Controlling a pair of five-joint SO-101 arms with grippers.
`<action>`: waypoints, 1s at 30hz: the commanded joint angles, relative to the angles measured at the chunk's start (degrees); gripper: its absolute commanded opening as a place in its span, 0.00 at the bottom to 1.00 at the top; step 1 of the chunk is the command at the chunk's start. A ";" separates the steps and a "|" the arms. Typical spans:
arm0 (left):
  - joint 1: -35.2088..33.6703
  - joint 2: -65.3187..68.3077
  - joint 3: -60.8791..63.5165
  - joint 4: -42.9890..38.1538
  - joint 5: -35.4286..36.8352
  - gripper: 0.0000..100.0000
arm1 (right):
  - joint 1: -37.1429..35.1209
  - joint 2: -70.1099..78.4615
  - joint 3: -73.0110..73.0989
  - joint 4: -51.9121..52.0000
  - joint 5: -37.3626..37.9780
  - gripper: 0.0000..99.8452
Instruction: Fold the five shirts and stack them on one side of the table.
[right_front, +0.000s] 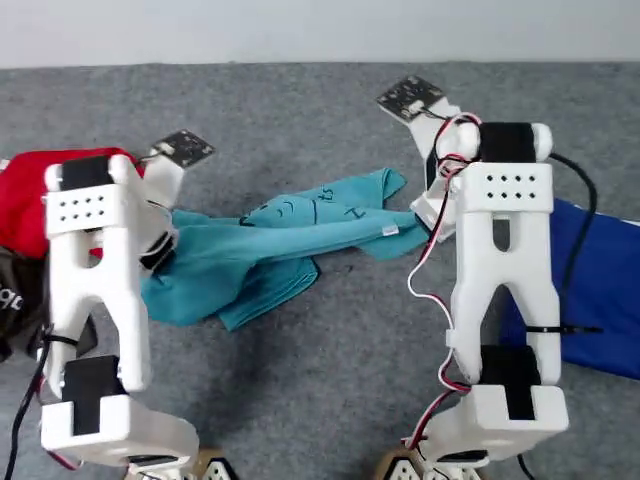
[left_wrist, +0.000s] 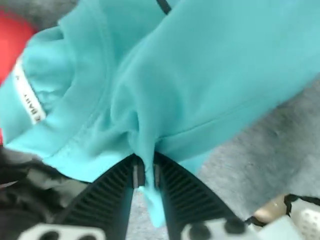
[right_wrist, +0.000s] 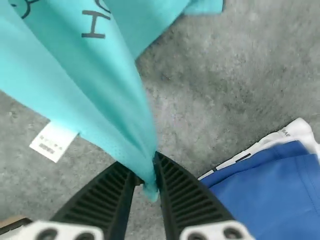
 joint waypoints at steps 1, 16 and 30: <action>1.67 -2.46 1.27 -2.73 -0.97 0.09 | 1.71 -3.21 2.64 -5.41 0.26 0.01; 1.32 1.23 -7.78 1.67 -0.62 0.17 | 1.80 -3.12 13.71 -19.65 -1.58 0.01; 6.77 -8.79 26.77 -16.44 -4.66 0.12 | 1.54 -3.30 13.80 -15.52 -4.92 0.01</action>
